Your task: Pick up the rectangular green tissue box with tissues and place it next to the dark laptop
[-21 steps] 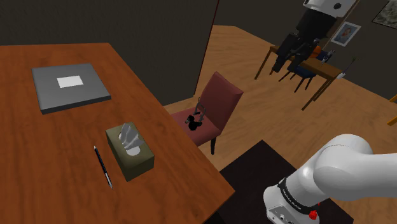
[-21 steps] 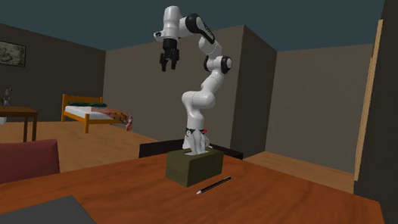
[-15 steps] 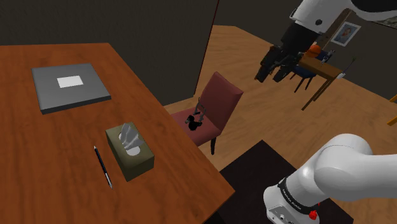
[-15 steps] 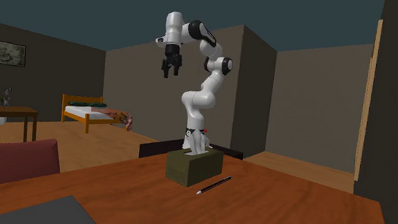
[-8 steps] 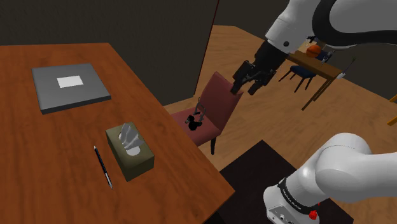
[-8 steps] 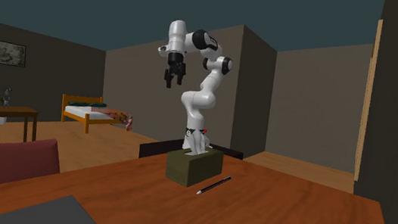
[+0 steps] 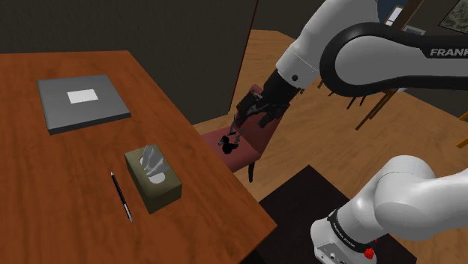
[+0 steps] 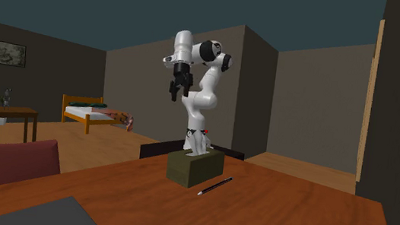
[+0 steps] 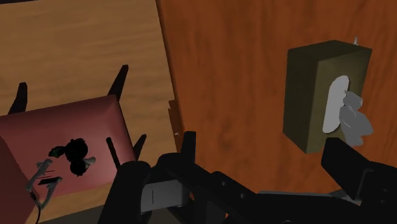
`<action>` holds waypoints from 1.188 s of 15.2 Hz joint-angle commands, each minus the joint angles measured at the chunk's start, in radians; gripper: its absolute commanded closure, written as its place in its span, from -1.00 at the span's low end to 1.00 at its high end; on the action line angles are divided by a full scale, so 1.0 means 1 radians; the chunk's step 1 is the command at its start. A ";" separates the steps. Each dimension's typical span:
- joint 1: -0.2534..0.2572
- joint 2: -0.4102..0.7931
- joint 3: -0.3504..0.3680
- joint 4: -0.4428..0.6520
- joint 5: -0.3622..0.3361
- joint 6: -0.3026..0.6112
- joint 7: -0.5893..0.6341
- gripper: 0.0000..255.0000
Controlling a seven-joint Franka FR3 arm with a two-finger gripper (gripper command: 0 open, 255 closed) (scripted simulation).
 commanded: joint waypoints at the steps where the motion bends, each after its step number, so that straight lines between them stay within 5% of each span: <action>1: 0.010 0.066 0.033 0.005 0.030 0.093 0.014 -1.00; 7: 0.032 0.273 0.138 0.047 0.091 0.353 0.066 -1.00; 12: 0.021 0.472 0.229 0.126 0.068 0.554 0.140 -1.00; 15: -0.001 0.598 0.283 0.186 -0.020 0.664 0.231 -1.00; 18: -0.009 0.729 0.305 0.256 -0.214 0.758 0.402 -1.00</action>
